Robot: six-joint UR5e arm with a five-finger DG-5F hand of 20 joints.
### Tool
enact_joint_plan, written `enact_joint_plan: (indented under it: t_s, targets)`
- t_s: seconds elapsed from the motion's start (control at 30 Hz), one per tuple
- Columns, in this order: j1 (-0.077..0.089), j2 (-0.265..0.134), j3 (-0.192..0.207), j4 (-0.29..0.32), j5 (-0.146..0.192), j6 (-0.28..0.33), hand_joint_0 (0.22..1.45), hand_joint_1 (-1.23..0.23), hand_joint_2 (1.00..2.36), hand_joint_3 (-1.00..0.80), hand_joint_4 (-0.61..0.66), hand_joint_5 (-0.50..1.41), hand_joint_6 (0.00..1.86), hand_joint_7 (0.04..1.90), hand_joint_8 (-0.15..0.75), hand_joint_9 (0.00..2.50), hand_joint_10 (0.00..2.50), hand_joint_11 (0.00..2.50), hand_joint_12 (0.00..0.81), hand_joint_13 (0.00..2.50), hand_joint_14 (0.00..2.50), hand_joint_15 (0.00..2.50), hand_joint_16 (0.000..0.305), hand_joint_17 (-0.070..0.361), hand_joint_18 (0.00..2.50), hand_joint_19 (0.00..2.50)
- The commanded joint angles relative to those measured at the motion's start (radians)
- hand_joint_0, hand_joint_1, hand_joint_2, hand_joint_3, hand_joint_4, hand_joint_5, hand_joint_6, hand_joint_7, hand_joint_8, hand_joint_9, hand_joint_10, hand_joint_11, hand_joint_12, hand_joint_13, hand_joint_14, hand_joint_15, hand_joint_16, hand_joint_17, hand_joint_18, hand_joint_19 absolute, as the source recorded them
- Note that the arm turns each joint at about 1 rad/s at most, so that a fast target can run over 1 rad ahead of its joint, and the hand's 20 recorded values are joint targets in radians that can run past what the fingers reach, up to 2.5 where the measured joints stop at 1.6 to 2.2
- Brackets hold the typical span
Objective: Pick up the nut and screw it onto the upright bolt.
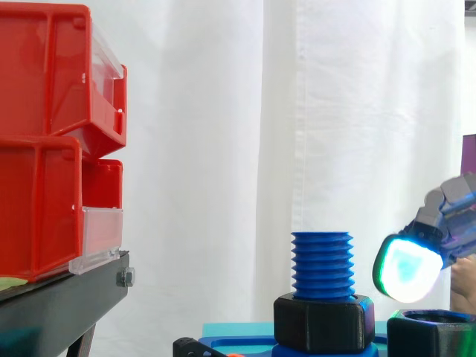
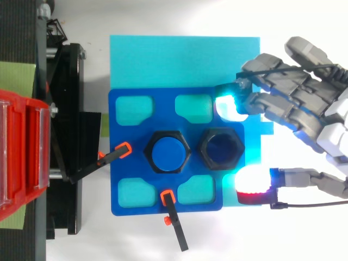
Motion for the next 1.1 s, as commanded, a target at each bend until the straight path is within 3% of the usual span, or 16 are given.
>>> enact_joint_plan:
  t_s: [0.0,0.9,1.07]
  targets:
    - [0.001,-0.012,0.000,0.017,0.002,0.006,0.38,-0.57,1.00,-0.50,0.20,-0.25,0.50,0.78,0.254,0.41,0.00,0.00,0.353,0.43,0.00,0.00,0.043,0.097,0.17,0.00]
    - [0.002,-0.013,0.000,0.035,-0.013,-0.048,0.40,-0.60,1.00,-0.50,0.19,-0.25,0.50,0.78,0.247,0.41,0.00,0.00,0.344,0.44,0.00,0.00,0.042,0.095,0.19,0.00]
    - [0.004,-0.036,0.000,0.037,-0.013,-0.042,0.41,-0.57,1.00,-0.50,0.19,-0.25,0.50,0.78,0.246,0.42,0.00,0.00,0.341,0.45,0.00,0.00,0.041,0.093,0.20,0.00]
